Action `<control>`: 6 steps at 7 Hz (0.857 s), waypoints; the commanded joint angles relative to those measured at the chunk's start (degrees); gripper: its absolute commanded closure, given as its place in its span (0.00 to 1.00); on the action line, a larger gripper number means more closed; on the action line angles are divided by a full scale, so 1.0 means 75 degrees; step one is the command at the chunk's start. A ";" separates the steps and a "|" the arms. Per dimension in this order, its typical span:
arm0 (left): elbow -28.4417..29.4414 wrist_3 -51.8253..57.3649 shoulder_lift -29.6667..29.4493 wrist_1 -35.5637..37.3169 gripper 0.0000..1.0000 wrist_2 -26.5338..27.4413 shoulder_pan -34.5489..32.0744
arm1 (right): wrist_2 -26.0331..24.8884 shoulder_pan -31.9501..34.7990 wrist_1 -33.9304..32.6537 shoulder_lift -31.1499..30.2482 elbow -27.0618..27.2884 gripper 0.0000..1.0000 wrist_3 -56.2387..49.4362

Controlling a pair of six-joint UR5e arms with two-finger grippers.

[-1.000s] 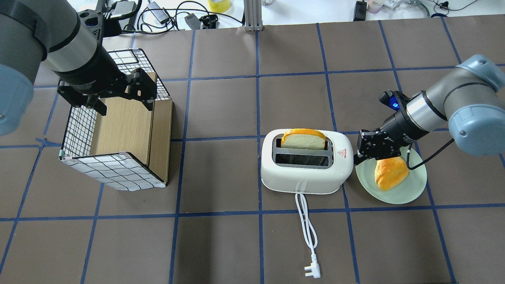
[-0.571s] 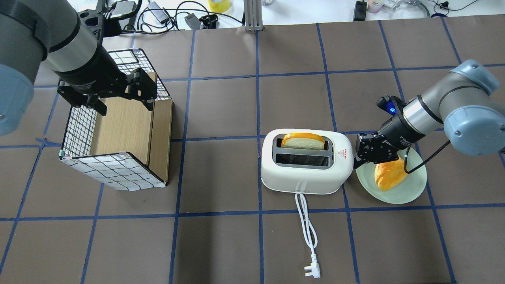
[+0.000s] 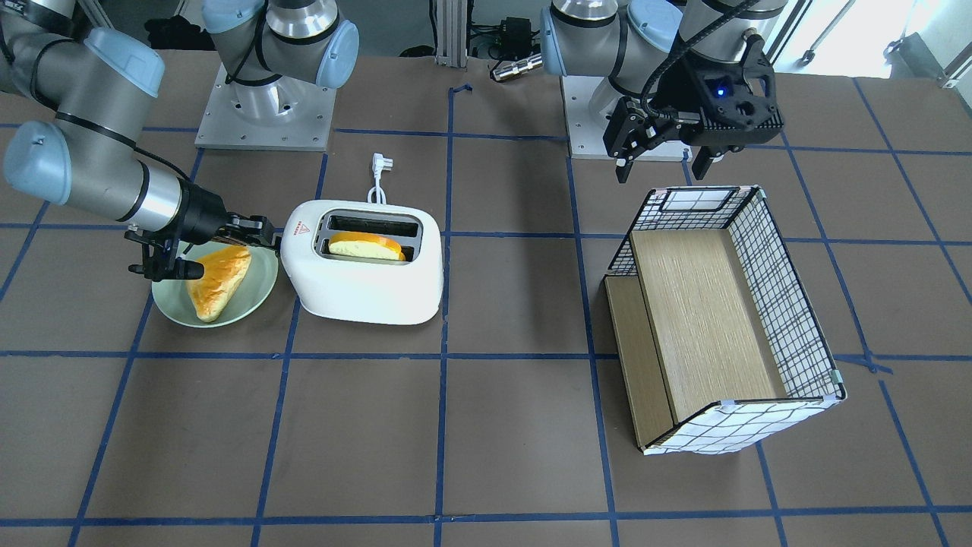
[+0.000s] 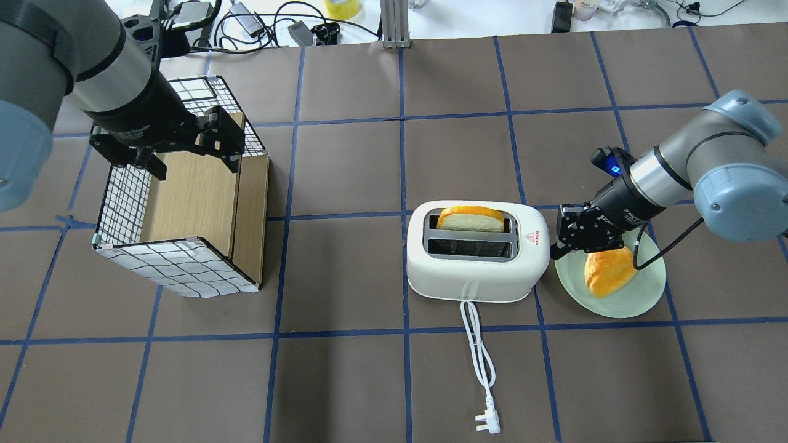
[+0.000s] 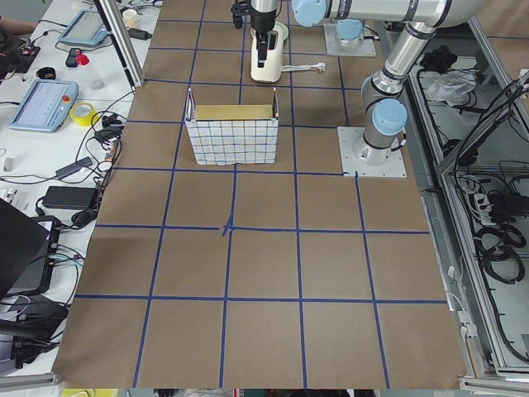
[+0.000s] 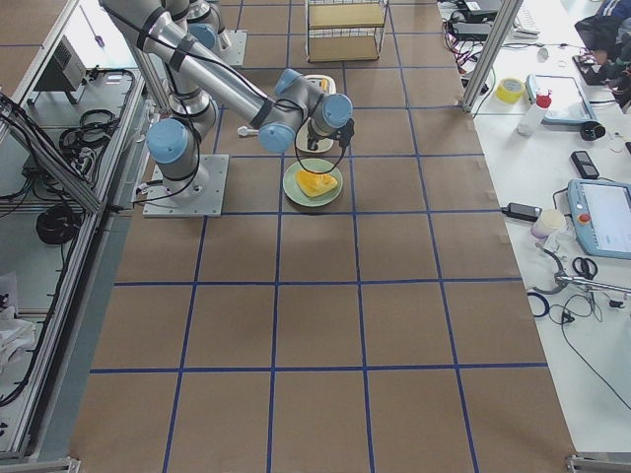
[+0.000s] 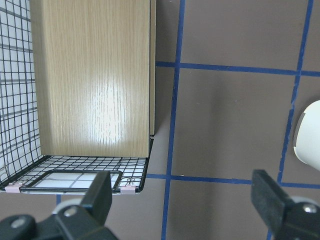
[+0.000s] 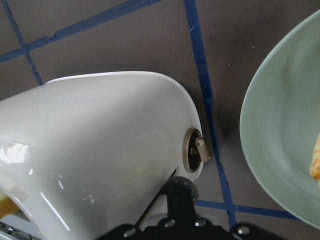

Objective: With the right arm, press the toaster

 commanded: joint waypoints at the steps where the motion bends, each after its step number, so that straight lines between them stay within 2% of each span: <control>1: 0.0000 0.0000 0.0000 0.0000 0.00 0.0011 0.0000 | -0.0235 0.0079 0.0097 -0.0339 -0.0603 1.00 0.0298; 3: 0.0000 0.0000 0.0000 0.0000 0.00 0.0000 0.0000 | -0.0410 0.0103 0.0669 -0.0458 -0.1294 1.00 0.0298; 4: 0.0000 0.0000 0.0000 0.0000 0.00 0.0000 0.0000 | -0.0829 0.0138 0.1102 -0.0539 -0.1832 1.00 0.0298; 6: 0.0000 0.0000 0.0000 0.0000 0.00 0.0011 0.0000 | -0.1522 0.0535 0.2599 -0.0482 -0.3527 1.00 0.0751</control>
